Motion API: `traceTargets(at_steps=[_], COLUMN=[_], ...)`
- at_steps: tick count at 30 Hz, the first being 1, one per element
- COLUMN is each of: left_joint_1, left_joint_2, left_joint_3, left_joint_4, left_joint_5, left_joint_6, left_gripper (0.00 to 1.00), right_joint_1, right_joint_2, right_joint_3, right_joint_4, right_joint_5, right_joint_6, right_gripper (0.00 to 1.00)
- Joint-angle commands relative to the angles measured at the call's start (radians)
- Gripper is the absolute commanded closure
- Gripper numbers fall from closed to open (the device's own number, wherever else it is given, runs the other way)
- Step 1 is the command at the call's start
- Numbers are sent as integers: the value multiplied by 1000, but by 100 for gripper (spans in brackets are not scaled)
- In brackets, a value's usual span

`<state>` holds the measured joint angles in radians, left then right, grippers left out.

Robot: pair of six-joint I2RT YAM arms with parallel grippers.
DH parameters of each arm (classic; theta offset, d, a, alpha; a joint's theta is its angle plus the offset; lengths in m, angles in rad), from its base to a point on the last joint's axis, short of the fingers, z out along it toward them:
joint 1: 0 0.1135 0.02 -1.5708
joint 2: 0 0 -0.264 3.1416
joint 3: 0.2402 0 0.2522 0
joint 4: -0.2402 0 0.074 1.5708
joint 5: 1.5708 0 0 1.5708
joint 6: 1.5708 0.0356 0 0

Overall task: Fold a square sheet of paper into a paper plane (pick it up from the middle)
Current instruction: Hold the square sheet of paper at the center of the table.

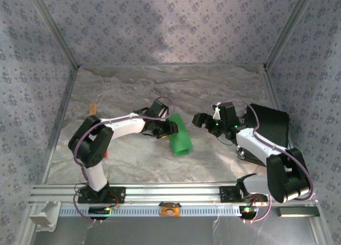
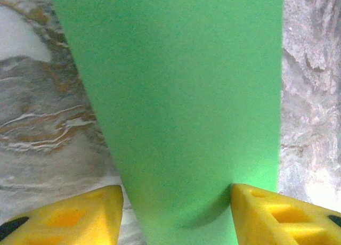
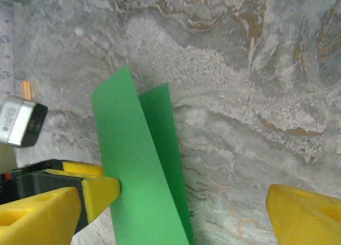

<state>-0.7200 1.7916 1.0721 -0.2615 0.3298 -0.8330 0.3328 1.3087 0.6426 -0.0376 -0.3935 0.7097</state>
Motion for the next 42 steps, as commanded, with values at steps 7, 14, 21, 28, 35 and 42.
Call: traceTargets(at_steps=[7, 14, 21, 28, 35, 42], left_joint_1=[8, 10, 12, 14, 11, 6], left_joint_2=[51, 60, 88, 128, 135, 154], left_joint_3=[44, 42, 51, 74, 58, 68], left_joint_4=[-137, -150, -145, -183, -166, -197], left_joint_5=[31, 2, 9, 10, 11, 4], left_joint_6=[80, 59, 60, 55, 54, 82], left_gripper=[46, 46, 45, 44, 44, 43], right_joint_1=[15, 29, 54, 83, 119, 159], right_joint_2=[64, 104, 140, 181, 251, 319], right_joint_3=[49, 69, 93, 112, 123, 150], right_joint_4=[-54, -59, -74, -56, -19, 7], right_joint_5=[-38, -75, -53, -101, -107, -111], right_joint_6=[-45, -64, -73, -109, -89, -54], right_gripper=[11, 18, 26, 44, 62, 78])
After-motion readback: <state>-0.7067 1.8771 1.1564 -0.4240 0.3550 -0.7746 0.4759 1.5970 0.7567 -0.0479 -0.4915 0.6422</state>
